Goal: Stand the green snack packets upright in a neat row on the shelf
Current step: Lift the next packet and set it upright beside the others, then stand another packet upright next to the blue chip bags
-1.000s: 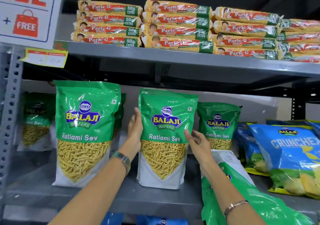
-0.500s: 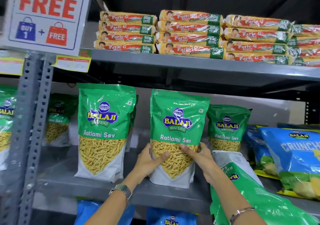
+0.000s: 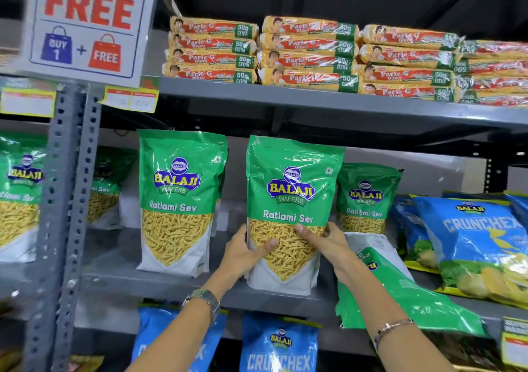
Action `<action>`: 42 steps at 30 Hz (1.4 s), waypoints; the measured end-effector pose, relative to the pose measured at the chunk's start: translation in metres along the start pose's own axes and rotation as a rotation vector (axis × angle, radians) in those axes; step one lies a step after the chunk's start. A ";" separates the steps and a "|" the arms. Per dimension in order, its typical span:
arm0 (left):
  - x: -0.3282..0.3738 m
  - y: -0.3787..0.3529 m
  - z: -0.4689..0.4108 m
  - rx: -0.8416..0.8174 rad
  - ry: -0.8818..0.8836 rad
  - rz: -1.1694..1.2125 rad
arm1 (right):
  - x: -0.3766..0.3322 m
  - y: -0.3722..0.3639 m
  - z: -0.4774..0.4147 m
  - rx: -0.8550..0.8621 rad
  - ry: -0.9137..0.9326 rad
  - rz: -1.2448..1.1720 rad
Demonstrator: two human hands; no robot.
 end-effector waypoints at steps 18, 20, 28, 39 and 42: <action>0.006 -0.036 0.062 0.254 -0.348 -0.107 | -0.017 0.032 0.015 0.043 0.144 0.143; 0.002 -0.074 0.082 -0.048 -0.471 -0.212 | -0.022 0.047 0.023 0.069 0.209 0.199; 0.000 -0.151 0.081 -0.113 -0.754 -0.297 | -0.030 0.109 0.070 0.010 0.372 0.506; 0.088 -0.178 0.011 0.159 -0.686 0.069 | -0.053 0.181 0.063 0.306 0.422 0.866; 0.109 -0.184 -0.003 0.167 -0.669 0.156 | -0.084 0.187 0.044 0.424 0.468 0.984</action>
Point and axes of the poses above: each hand's wrist, its own z-axis away from the middle knuckle, its own y-axis out of the back of the hand, x = y × z, the point moved 5 cm from there along -z, towards the middle knuckle, and after that the axes turned 8 degrees about z, right-handed, at the moved point
